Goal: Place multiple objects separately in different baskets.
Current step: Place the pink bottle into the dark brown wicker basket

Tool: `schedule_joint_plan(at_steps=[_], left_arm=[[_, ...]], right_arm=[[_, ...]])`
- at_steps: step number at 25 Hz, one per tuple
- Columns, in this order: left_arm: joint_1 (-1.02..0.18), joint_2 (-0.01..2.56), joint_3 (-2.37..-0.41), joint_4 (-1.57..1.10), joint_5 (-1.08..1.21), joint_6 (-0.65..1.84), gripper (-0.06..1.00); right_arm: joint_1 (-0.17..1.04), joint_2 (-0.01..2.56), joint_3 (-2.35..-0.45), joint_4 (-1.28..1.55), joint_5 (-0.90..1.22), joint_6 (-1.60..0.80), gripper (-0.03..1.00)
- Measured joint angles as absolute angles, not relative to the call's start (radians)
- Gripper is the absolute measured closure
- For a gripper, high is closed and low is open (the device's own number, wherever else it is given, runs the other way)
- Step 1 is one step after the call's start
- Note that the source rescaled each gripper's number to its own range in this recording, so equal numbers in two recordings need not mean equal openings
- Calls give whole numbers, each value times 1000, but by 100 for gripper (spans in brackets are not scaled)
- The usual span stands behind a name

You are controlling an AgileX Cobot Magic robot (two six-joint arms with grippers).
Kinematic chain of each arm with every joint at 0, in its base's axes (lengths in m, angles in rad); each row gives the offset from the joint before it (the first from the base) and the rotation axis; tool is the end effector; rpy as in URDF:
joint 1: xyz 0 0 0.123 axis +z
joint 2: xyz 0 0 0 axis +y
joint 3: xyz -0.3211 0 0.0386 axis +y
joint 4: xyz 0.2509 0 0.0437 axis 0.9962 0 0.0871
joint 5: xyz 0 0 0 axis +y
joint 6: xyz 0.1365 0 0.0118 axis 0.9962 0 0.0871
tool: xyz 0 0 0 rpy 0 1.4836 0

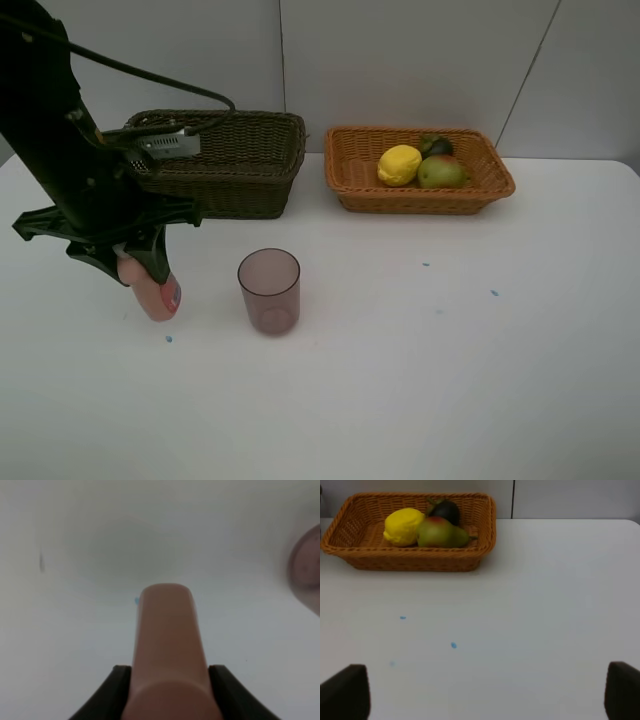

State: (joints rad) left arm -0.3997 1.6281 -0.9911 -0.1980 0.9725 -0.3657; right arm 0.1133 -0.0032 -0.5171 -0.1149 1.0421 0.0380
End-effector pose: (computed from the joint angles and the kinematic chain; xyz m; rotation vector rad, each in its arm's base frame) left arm 0.2606 -0.1343 0.1923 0.1148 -3.1107 0.2687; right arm 0.0001 -0.0137 0.2661 -0.0699 1.9992 -0.0395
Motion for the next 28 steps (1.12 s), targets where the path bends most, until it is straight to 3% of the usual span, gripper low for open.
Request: schedule_joint_plan(at_steps=[9, 17, 28], left_arm=[[-400, 1615, -1245, -72, 1193, -364, 53], [-400, 1615, -1436, 152, 1212, -353, 53], [-299, 1700, -1474, 326, 898, -216, 53]], right_arm=[[113, -3, -517, -115, 1042, 38, -3], [113, -3, -517, -115, 1042, 38, -3], [113, -3, -517, -115, 1042, 38, -3]])
